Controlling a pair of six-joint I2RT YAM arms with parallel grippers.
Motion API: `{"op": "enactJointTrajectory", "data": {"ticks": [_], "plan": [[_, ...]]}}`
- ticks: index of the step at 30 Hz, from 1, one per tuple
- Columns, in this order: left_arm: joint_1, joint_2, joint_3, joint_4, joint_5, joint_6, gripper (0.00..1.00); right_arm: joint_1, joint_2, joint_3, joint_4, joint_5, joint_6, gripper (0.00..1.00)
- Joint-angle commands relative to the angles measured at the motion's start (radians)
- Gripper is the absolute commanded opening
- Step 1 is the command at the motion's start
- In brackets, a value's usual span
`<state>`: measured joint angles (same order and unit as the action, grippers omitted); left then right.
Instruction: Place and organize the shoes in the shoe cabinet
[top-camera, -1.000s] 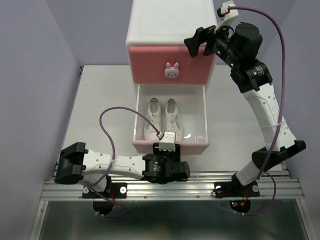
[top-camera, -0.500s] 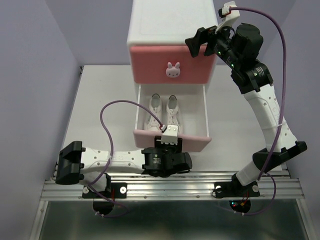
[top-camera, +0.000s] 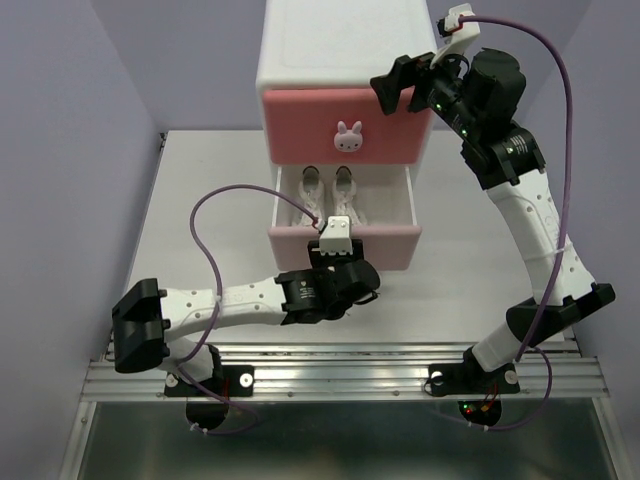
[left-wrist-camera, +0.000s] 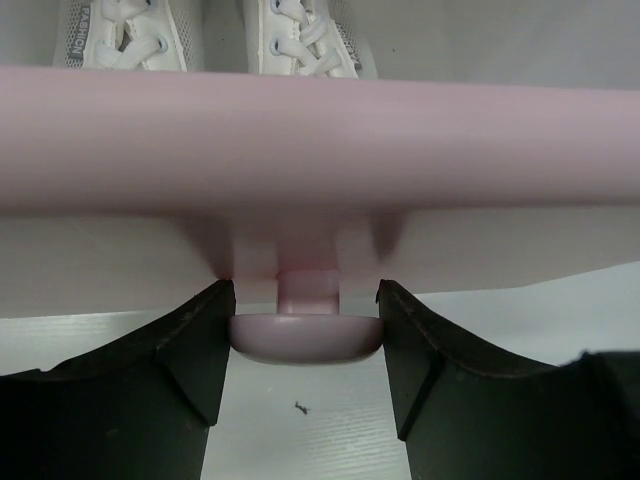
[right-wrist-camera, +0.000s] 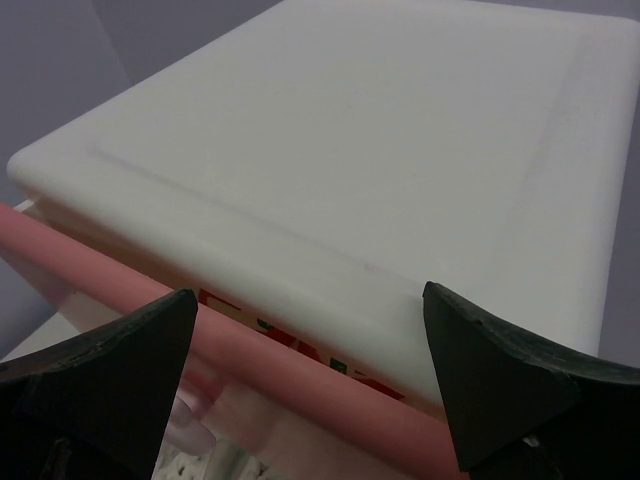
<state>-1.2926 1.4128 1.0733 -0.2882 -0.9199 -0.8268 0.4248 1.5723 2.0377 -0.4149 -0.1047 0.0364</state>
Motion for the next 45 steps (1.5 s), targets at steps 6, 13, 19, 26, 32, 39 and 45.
{"op": "enactJointTrajectory", "data": {"ticks": [6,13,19,26,32,39,45], "plan": [[0.156,0.081,0.025,0.332,-0.083,0.116,0.0,-0.003,0.052,-0.054,-0.211,-0.01,0.059,1.0],[0.332,0.23,0.076,0.602,-0.047,0.27,0.0,-0.003,0.052,-0.074,-0.194,-0.026,0.074,1.0],[0.414,0.374,0.206,0.653,-0.062,0.322,0.0,-0.003,0.051,-0.068,-0.186,-0.03,0.079,1.0],[0.443,0.445,0.28,0.687,-0.165,0.278,0.11,-0.003,0.026,-0.102,-0.162,-0.05,0.094,1.0],[0.45,0.424,0.285,0.696,-0.159,0.328,0.23,-0.003,0.012,-0.117,-0.162,-0.043,0.092,1.0],[0.421,0.169,0.183,0.536,-0.073,0.334,0.73,-0.003,0.034,-0.054,-0.162,-0.006,0.102,1.0],[0.382,-0.055,0.174,0.296,0.033,0.356,0.99,-0.003,0.078,0.079,-0.16,0.086,0.137,1.0]]}}
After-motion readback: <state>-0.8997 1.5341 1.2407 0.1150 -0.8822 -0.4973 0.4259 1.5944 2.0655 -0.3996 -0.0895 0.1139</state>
